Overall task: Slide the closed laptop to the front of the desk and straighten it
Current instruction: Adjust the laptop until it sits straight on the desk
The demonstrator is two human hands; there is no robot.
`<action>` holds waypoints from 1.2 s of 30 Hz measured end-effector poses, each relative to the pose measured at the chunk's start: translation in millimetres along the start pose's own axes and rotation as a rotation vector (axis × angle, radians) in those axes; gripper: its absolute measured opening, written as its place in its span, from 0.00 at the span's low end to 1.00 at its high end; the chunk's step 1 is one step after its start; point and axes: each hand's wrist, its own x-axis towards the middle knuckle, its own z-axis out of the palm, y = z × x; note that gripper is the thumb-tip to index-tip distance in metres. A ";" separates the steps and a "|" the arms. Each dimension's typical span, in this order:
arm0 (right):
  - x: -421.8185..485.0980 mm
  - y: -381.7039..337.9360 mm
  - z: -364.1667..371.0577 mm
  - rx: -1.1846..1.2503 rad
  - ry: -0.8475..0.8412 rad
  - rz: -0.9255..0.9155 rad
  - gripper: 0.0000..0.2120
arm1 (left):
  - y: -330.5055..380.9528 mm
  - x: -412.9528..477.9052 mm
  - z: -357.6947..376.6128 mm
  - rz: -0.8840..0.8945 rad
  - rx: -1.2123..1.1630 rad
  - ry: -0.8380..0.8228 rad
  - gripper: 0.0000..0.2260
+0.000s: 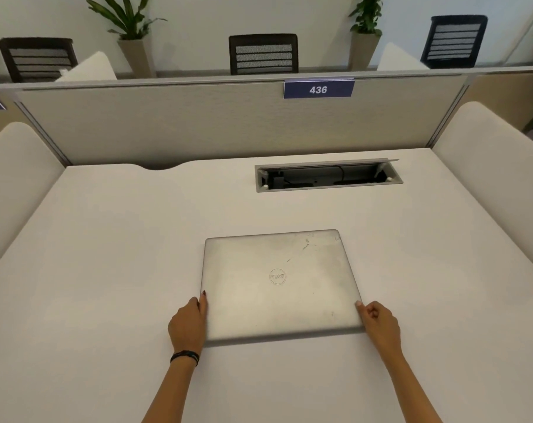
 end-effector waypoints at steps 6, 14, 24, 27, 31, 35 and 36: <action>4.3 -0.1 -4.8 -0.033 -0.059 -0.002 0.20 | 2.1 -2.7 -2.8 0.018 0.021 0.006 0.23; 1.3 1.2 -10.0 -0.093 -0.115 -0.012 0.22 | 0.6 -6.8 -6.6 0.025 0.016 0.020 0.22; 4.1 -0.5 -14.4 -0.112 -0.176 -0.011 0.21 | -4.3 -17.0 -4.2 0.043 0.058 0.020 0.19; 4.2 -1.3 -17.0 -0.098 -0.192 -0.016 0.21 | -5.3 -15.8 -5.1 0.062 0.074 0.002 0.12; 6.5 0.0 -18.4 -0.086 -0.220 -0.020 0.21 | -3.0 -17.5 -7.6 0.073 0.083 0.012 0.14; 14.9 -6.9 -23.2 -0.215 -0.284 -0.075 0.22 | -1.9 -19.0 -9.8 0.055 0.070 0.037 0.19; 18.6 -10.4 -23.8 -0.260 -0.298 -0.093 0.22 | -1.2 -19.0 -10.3 0.051 0.057 0.048 0.18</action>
